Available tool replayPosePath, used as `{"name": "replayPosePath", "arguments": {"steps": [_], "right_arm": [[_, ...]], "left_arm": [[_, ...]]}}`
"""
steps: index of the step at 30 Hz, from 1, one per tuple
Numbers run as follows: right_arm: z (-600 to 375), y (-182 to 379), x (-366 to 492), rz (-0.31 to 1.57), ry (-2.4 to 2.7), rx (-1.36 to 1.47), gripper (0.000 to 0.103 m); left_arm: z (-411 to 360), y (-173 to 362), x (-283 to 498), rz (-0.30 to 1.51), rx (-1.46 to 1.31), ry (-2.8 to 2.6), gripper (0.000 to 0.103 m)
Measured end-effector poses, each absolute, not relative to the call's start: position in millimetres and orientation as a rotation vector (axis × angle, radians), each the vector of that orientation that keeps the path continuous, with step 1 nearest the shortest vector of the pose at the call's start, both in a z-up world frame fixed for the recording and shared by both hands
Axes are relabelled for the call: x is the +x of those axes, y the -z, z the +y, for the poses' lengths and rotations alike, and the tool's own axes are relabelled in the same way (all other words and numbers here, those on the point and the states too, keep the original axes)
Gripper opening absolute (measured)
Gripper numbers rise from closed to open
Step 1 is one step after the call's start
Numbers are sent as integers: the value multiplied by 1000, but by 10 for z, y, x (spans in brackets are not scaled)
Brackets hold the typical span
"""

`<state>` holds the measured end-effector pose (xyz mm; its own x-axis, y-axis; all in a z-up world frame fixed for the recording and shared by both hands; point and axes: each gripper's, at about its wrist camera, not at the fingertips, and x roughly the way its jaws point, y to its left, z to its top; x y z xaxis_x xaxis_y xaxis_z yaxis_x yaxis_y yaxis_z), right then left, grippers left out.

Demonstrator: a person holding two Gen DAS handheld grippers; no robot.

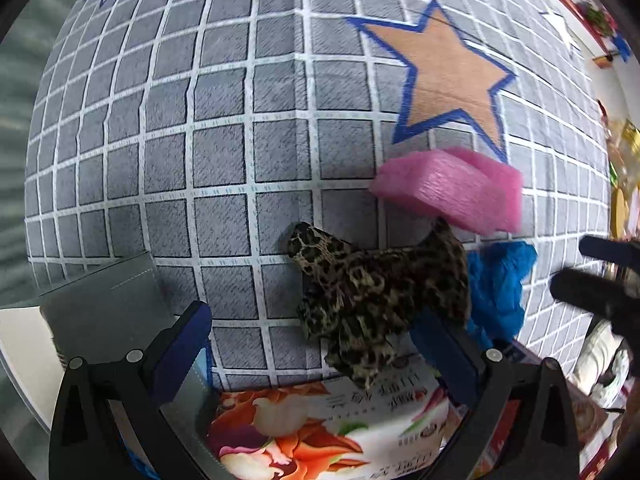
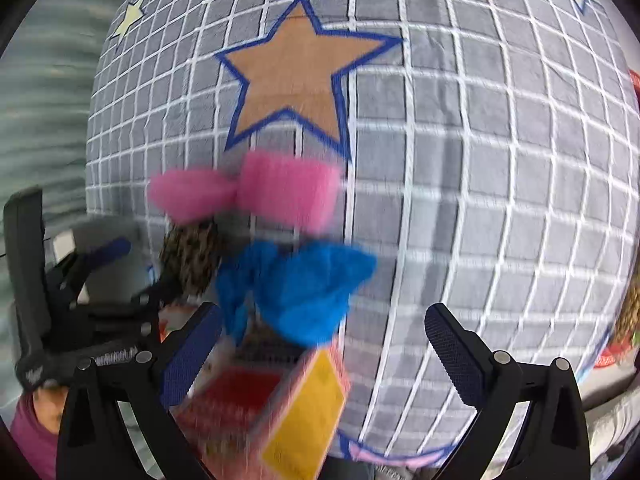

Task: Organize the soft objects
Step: 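Grasp the leopard-print scrunchie with the left tool while the right tool grasps a pink foam block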

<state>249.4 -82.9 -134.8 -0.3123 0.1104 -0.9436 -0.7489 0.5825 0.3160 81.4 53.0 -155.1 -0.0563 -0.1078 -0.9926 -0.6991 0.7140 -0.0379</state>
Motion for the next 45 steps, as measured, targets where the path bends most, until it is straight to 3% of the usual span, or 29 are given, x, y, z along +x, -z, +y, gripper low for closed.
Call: {"name": "replayPosePath", "arguments": {"steps": [7,19,22,25,26,27,28,45], "right_arm": [[-363,1596,2592,1637,-981,-616,102],[-56,1768,2204,1378,-1163,-919,102],[-51,1771,2138,1339,-1154,-944,100],[-98,1740,2130,1306,-1136,-943,85],[-119,1730,2059,1296,-1134,-942,73],[-132,1706,2056,1287,-1137,-941,71],[-150,1684,2064,1290,-1143,-929,71],[-678,1114,2592,1382,-1068,-599,70]], "left_arm": [[513,1758,823,1601,-735,-575,103],[293,2104,947,1622,-755,-526,101],[225,2160,1026,1612,-765,-487,92],[121,2153,1104,1596,-749,-466,72],[78,2143,1212,1595,-726,-470,58],[40,2128,1261,1588,-699,-467,37],[35,2113,1277,1578,-700,-459,33],[-73,1598,1131,1435,-585,-542,32]]}}
